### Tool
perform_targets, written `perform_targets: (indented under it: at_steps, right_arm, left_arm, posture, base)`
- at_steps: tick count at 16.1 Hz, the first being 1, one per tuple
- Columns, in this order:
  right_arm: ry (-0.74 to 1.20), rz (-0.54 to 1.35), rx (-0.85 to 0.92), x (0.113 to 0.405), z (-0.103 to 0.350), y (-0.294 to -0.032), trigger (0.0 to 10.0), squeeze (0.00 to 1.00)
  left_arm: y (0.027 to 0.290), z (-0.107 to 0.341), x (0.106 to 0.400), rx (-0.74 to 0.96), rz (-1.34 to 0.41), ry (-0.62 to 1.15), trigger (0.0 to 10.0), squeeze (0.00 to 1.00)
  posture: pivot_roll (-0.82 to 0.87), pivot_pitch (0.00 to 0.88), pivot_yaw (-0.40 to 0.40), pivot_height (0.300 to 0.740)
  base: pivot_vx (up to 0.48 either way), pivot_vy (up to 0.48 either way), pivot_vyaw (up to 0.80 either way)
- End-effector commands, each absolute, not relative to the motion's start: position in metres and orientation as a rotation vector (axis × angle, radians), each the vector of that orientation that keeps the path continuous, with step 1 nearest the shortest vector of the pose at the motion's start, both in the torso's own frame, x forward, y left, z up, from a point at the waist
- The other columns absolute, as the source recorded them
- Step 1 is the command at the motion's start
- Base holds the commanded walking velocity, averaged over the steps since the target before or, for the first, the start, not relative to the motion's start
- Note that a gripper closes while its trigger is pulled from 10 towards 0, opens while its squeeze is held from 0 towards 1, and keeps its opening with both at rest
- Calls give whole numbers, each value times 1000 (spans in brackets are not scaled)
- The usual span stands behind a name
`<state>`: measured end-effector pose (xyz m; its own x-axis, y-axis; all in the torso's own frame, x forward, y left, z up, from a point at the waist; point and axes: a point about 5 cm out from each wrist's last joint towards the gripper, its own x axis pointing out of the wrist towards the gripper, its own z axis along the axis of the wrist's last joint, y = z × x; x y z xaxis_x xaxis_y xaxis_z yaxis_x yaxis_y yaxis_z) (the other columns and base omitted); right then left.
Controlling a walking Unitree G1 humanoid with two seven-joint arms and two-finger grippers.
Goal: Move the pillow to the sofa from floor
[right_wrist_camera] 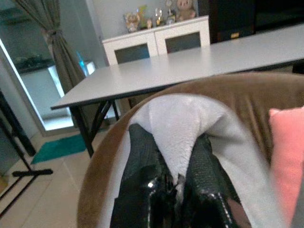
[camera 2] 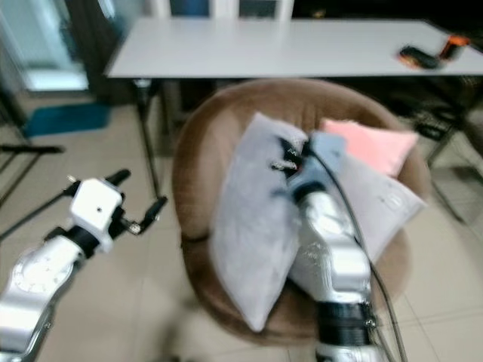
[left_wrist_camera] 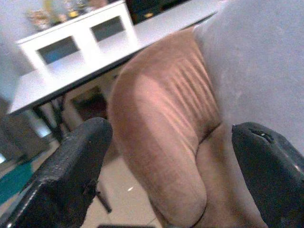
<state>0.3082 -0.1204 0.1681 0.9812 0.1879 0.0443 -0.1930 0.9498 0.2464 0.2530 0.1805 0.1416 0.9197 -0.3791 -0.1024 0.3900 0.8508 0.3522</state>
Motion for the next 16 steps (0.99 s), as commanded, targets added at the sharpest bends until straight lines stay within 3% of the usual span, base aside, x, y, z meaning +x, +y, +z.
perform_targets:
  at_steps: [1,9,16]
  right_arm:
    - [-109,190,234,308,185,-129,10000,0]
    - [-94,393,181,308,181,-104,10000,0]
    - [-103,366,216,308,180,-103,10000,0]
  left_arm:
    - [174,146,254,370,-433,5,10000,251]
    - [175,147,253,377,-440,9,10000,255]
    - [175,147,252,379,-440,8,10000,263]
  posture:
    - [-25,0,-7,740]
    - [-14,0,-14,740]
    - [-8,0,-18,740]
  base:
    - [259,0,0]
    - [251,0,0]
    - [249,0,0]
